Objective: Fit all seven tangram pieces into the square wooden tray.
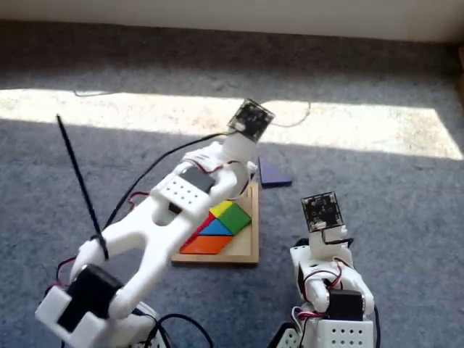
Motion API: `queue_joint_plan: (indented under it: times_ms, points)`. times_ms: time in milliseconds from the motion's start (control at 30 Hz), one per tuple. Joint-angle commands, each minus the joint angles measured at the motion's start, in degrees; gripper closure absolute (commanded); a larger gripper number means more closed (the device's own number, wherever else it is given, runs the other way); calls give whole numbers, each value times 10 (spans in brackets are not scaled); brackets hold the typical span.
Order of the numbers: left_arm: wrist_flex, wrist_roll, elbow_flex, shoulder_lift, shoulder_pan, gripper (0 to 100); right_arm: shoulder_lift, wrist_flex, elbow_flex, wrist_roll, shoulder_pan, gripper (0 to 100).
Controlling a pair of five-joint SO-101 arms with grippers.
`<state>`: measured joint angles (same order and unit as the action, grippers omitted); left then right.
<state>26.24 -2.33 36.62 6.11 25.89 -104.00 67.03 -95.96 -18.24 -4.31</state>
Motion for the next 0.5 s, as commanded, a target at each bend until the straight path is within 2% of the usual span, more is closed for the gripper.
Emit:
queue_joint_plan:
  times_ms: [0,100,233,333,467]
  points:
    - [7,2,84,185,-37,995,0,-5,-58,1,6,991]
    - [34,2,156,316,-75,994,0,-5,-58,1,7,991]
    - [138,2,197,462,-160,993,0,-4,-58,1,7,991]
    - [209,3,200,538,-241,993,0,-3,-58,1,7,991]
    - [265,3,201,585,-322,992,0,-2,-58,1,7,991]
